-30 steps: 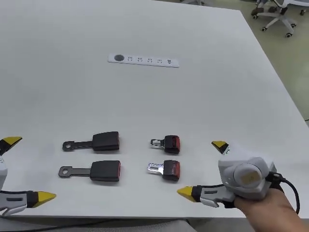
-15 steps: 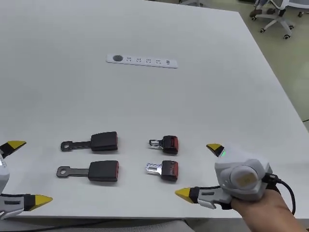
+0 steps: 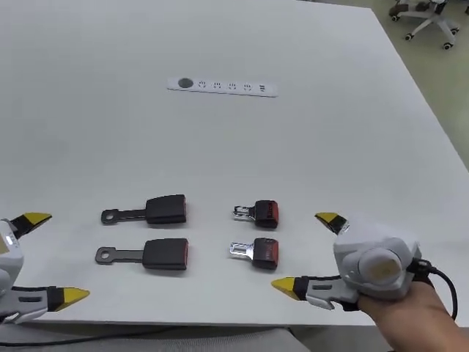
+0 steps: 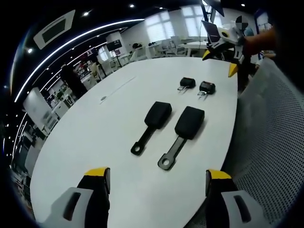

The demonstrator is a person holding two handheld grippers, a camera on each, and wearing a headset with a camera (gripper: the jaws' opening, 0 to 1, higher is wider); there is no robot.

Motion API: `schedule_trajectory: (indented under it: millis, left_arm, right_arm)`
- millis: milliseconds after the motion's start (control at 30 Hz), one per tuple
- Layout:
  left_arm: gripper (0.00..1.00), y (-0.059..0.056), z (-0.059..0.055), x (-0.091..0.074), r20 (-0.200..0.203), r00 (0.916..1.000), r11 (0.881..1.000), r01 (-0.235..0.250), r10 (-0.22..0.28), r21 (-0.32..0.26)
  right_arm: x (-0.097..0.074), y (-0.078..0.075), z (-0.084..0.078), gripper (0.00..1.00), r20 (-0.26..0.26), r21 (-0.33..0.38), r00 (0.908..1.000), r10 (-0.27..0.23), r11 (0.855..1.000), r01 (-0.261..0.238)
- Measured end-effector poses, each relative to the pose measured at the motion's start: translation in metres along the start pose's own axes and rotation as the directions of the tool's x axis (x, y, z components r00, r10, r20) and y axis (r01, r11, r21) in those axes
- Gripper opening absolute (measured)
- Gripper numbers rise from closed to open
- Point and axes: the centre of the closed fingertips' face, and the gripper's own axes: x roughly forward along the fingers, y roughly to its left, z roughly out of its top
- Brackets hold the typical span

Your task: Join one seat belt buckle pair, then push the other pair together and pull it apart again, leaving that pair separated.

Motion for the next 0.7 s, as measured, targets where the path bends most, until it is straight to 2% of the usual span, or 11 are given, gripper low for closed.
schedule_trajectory:
  millis: [100, 200, 400, 500, 600, 700]
  left_arm:
    - [0.88, -0.002, 0.001, 0.0, -0.004, 1.0, 1.0, 0.004, -0.004, -0.009]
    - [0.89, -0.003, 0.0, -0.001, -0.009, 0.9999, 1.0, 0.007, -0.007, -0.008]
    - [0.86, -0.006, -0.004, -0.004, -0.033, 0.9989, 0.999, 0.032, -0.032, -0.013]
    - [0.81, -0.008, 0.0, -0.003, -0.034, 0.9982, 0.998, 0.051, -0.05, 0.026]
    - [0.74, -0.009, 0.003, 0.0, -0.044, 0.9966, 0.996, 0.072, -0.07, 0.048]
    - [0.71, -0.015, 0.009, 0.005, -0.055, 0.9928, 0.989, 0.112, -0.107, 0.092]
  right_arm:
    - [0.003, -0.003, 0.001, 0.91, -0.001, 0.003, 1.0, -0.005, 1.0, 0.005]
    - [0.002, -0.001, 0.003, 0.92, 0.001, -0.005, 1.0, 0.006, 1.0, -0.006]
    - [0.003, -0.003, 0.003, 0.88, -0.007, -0.016, 0.9998, 0.019, 1.0, -0.019]
    - [0.003, -0.006, 0.002, 0.85, -0.01, -0.035, 0.9996, 0.026, 0.999, -0.026]
    - [0.004, -0.001, 0.002, 0.76, -0.018, -0.037, 0.9982, 0.058, 0.998, -0.059]
    - [0.006, 0.001, 0.003, 0.74, -0.024, -0.053, 0.9971, 0.072, 0.996, -0.074]
